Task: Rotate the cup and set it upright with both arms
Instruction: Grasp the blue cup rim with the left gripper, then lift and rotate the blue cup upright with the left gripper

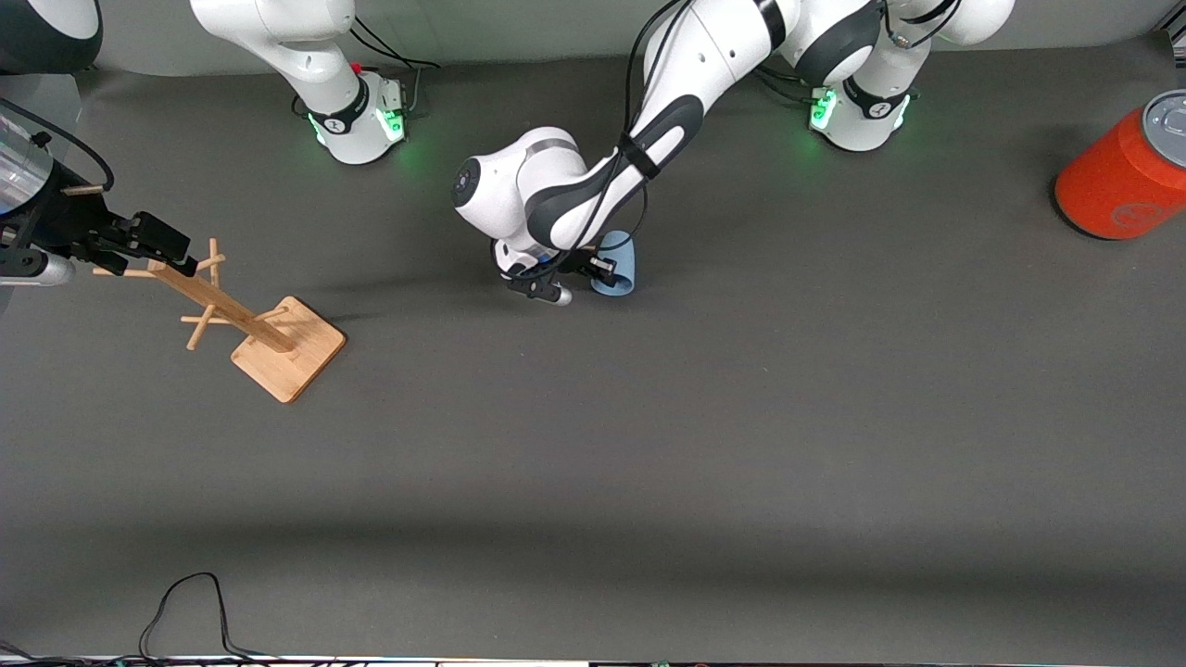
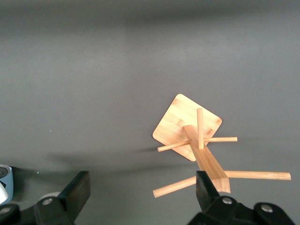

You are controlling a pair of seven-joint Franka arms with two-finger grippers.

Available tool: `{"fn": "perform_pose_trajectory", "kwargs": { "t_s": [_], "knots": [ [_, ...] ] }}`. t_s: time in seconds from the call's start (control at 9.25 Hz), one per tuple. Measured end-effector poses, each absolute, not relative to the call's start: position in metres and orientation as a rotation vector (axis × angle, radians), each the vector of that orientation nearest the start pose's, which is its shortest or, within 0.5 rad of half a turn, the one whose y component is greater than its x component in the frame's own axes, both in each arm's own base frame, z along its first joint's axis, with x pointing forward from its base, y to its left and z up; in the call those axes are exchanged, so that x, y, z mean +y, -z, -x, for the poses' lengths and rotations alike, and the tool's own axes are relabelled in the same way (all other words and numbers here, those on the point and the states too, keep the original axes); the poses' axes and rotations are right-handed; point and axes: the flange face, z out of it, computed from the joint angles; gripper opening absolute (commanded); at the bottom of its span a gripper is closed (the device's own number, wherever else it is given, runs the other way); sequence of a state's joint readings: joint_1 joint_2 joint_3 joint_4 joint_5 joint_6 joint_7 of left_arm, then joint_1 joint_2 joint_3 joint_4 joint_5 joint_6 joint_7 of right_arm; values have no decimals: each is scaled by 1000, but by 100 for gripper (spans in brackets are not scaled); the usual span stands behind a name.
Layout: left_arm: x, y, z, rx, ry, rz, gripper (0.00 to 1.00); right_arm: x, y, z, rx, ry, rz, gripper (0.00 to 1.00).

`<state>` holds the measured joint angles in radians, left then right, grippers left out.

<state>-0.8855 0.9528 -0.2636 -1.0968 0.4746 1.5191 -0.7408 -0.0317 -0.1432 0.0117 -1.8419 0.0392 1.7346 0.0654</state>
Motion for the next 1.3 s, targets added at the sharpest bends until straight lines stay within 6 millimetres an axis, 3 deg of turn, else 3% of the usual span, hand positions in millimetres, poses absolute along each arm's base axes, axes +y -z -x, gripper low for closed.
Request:
{"fn": "perform_pose_trajectory", "kwargs": {
  "t_s": [0.11,0.22,0.43,0.76,1.08,1.3],
  "knots": [
    [-600,-225,-386,580,-144,2522,54,-7,-586,-521,143,50,3100,100],
    [-599,-227,-387,576,-146,2518,100,-7,-586,-521,143,37,3100,100],
    [-591,-235,-406,529,-121,2525,100,-7,-586,-524,143,16,3100,100],
    [-543,-227,-467,351,-186,2571,99,-7,-586,-524,143,16,3100,100],
    [-531,-211,-471,214,-341,2635,94,-7,-585,-524,143,13,3101,100],
    [-533,-195,-454,237,-380,2605,62,-7,-585,-524,143,12,3101,100]
  ]
}}
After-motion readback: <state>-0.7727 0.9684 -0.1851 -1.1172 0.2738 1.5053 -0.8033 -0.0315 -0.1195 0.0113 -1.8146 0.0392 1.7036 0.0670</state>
